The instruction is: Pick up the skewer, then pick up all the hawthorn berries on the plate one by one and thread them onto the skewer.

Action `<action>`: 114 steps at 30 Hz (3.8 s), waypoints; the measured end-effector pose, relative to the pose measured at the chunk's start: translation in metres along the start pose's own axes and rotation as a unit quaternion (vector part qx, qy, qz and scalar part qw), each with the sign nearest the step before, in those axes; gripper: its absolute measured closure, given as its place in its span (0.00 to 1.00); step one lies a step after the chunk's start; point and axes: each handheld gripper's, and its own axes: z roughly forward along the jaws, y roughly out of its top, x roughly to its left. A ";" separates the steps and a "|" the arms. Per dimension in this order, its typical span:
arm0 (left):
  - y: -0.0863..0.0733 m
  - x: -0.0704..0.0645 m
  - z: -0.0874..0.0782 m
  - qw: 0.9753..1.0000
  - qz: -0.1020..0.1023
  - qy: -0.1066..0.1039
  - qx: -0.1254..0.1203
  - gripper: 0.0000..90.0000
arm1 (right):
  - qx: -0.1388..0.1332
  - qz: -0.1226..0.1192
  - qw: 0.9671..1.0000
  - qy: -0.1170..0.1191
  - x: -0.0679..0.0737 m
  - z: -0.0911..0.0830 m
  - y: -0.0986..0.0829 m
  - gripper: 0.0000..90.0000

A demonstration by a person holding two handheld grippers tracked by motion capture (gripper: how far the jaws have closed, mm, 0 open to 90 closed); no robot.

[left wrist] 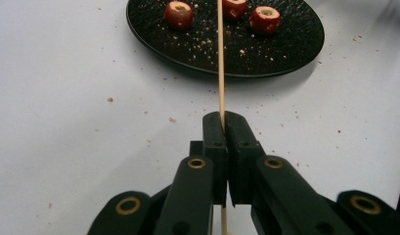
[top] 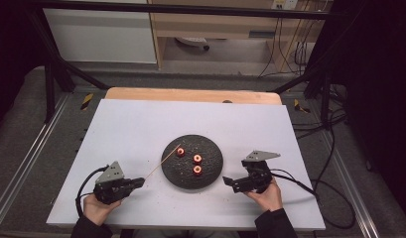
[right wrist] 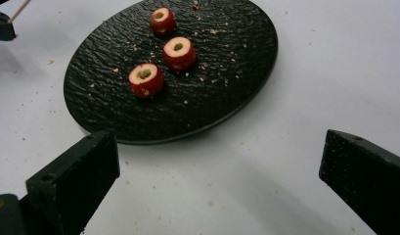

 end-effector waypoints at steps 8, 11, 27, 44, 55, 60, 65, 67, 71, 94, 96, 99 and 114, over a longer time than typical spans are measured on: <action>-0.004 0.001 0.000 1.000 -0.003 -0.003 -0.012 0.97 | 0.022 -0.016 1.000 -0.001 0.012 0.013 0.019 0.02; -0.005 0.002 -0.001 1.000 -0.002 -0.002 -0.014 0.97 | 0.030 -0.020 0.999 0.000 0.016 0.018 0.027 0.02; -0.006 0.000 0.002 1.000 0.001 0.003 -0.008 0.97 | 0.118 -0.071 0.990 0.003 0.041 0.060 0.067 0.08; -0.006 -0.002 0.005 1.000 0.008 0.003 -0.003 0.97 | 0.217 -0.100 0.970 0.040 0.052 0.099 0.083 0.41; -0.005 -0.003 0.006 1.000 0.012 0.004 0.002 0.97 | 0.241 -0.119 0.961 0.057 0.050 0.106 0.083 0.60; -0.005 -0.004 0.007 1.000 0.015 0.004 0.003 0.97 | 0.244 -0.117 0.960 0.065 0.048 0.109 0.083 0.66; -0.005 -0.005 0.007 1.000 0.016 0.004 0.005 0.97 | 0.249 -0.116 0.959 0.067 0.047 0.110 0.084 0.68; -0.005 -0.005 0.007 1.000 0.016 0.004 0.005 0.97 | 0.250 -0.112 0.959 0.067 0.047 0.110 0.085 0.69; -0.005 -0.006 0.007 1.000 0.016 0.004 0.004 0.97 | 0.237 -0.107 0.963 0.068 0.047 0.105 0.087 0.69; -0.005 -0.010 0.008 1.000 0.001 -0.002 -0.010 0.97 | 0.002 0.049 0.995 0.086 0.030 0.045 0.075 0.69; -0.005 -0.011 0.009 1.000 0.001 -0.002 -0.012 0.97 | -0.023 0.064 0.994 0.087 0.029 0.043 0.071 0.70; -0.004 -0.012 0.010 1.000 -0.002 -0.004 -0.016 0.97 | -0.067 0.093 0.989 0.092 0.028 0.039 0.065 0.70; -0.001 -0.023 0.016 0.999 -0.013 -0.004 -0.042 0.97 | -0.229 0.188 0.950 0.102 0.032 0.042 0.052 0.70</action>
